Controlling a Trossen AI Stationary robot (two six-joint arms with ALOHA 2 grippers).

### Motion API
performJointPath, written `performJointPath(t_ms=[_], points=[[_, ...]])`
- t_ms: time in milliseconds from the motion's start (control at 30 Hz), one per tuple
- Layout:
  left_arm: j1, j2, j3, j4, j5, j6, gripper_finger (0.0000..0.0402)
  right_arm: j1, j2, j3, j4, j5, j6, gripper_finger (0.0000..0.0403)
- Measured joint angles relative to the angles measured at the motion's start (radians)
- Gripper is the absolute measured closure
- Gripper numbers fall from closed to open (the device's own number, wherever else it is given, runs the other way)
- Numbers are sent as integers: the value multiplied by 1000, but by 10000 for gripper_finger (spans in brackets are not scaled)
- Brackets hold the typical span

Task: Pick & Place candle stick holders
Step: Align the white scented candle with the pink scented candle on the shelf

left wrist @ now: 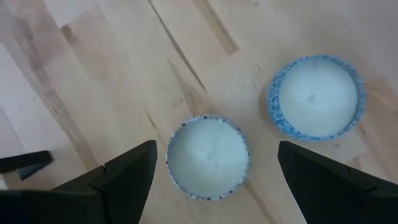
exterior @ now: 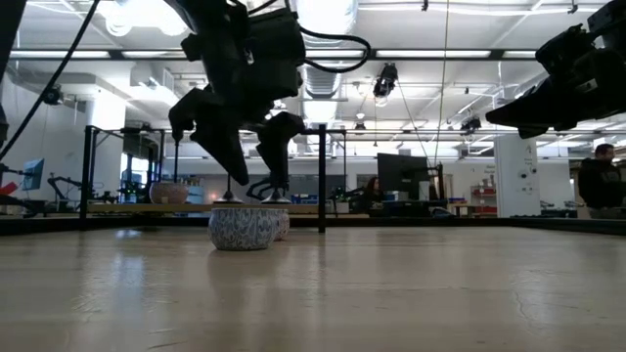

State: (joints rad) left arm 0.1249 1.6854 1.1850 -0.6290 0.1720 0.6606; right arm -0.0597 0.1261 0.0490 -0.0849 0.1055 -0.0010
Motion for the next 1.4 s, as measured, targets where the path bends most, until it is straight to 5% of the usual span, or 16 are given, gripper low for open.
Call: performJointPath(t_ms=[1400], points=[[0, 138, -26, 108, -121, 85, 62, 0, 0, 0, 0, 0, 0, 394]])
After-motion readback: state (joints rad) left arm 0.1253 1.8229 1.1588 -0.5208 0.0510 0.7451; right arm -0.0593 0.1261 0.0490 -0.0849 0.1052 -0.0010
